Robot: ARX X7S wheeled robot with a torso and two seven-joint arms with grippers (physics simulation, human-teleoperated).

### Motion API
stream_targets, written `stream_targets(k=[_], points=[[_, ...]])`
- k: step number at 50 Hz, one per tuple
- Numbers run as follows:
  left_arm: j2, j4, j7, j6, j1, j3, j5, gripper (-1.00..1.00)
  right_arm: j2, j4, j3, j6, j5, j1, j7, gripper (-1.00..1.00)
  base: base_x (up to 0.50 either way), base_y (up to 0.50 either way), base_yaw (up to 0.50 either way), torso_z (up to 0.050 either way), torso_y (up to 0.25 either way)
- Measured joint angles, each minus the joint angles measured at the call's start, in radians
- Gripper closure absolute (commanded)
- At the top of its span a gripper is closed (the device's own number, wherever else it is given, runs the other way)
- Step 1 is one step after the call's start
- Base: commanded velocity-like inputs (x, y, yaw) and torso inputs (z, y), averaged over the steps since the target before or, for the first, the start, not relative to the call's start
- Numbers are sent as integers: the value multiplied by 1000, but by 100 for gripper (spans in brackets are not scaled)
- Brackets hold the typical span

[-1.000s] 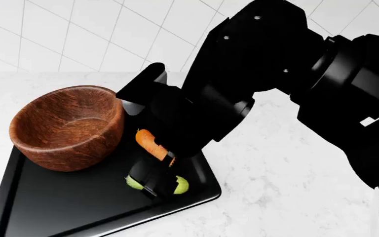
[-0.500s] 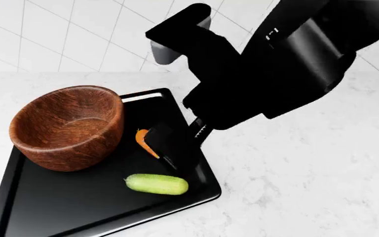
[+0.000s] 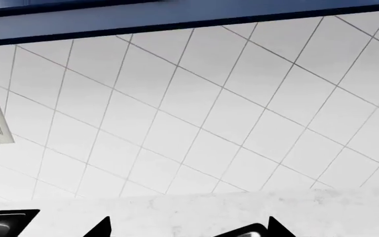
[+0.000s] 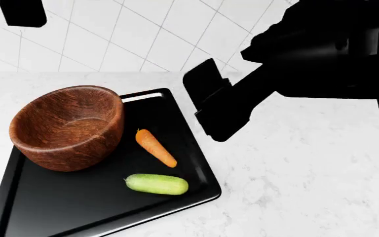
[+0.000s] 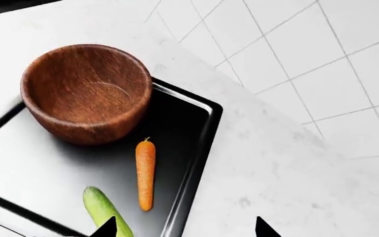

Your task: Place the two vegetables and bowl onto the tray for setting up a vegetable dip station.

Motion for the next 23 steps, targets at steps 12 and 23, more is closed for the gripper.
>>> stream_targets(k=[12,23], points=[[-87,103,3,10,-1,-44,-41,-100,155,-220,83,-164,44,18,129,-100,0,0,0,0,0],[-172,210,19,-8,-16,-90,-95,-100,271,-424,149,-294,72,31,257,-100,0,0,0,0,0]])
